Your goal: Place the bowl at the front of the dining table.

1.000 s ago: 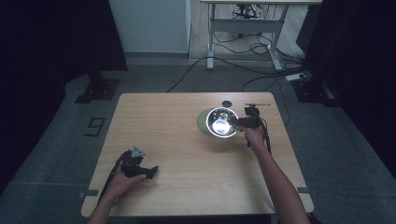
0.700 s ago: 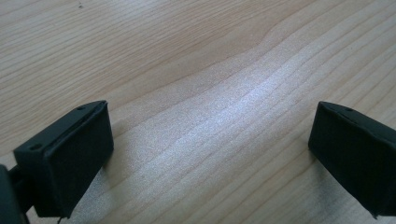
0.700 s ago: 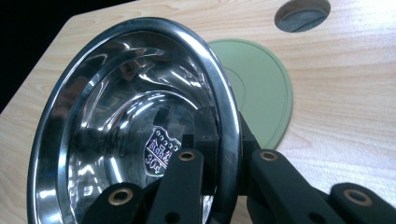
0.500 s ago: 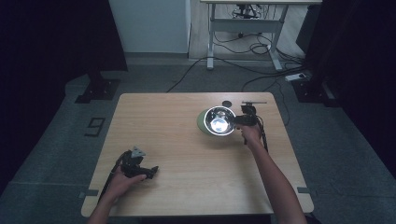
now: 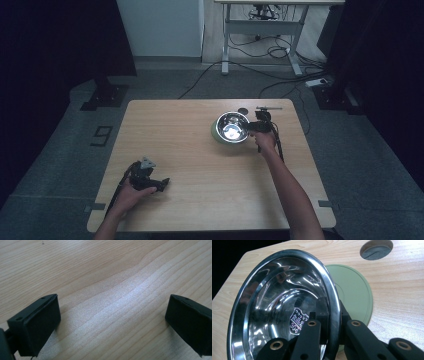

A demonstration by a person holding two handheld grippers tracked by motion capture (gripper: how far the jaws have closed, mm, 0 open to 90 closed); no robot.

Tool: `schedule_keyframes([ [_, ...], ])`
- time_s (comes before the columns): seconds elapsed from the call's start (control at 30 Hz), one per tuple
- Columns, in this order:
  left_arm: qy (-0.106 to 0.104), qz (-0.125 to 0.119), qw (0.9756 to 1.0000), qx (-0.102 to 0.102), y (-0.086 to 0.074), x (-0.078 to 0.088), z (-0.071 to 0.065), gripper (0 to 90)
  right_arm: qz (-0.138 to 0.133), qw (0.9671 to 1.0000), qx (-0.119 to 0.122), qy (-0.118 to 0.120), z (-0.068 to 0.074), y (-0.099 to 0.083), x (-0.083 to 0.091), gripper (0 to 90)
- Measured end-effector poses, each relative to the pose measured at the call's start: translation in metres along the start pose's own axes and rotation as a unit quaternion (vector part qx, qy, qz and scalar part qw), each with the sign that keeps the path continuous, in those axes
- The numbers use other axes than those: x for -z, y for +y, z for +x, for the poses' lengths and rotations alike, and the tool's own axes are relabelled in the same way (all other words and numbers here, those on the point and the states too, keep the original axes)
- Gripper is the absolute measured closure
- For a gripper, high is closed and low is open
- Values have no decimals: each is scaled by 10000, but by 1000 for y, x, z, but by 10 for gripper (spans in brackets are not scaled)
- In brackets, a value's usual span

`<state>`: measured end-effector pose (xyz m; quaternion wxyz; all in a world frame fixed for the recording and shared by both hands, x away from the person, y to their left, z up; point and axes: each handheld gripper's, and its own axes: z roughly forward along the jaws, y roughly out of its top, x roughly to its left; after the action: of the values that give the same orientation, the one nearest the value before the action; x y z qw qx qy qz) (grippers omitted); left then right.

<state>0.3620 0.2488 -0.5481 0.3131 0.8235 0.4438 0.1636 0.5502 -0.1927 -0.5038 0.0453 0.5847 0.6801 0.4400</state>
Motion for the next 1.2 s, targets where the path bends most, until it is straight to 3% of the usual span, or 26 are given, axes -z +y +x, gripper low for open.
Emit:
schedule_keyframes([
  [0.53,0,0,10000,-2,0,0,0,1,25,9996,-267,-112,-14,-1,-14,863],
  [1.2,-2,-1,10000,1,0,0,0,0,52,9997,-200,-141,-6,13,-30,861],
])
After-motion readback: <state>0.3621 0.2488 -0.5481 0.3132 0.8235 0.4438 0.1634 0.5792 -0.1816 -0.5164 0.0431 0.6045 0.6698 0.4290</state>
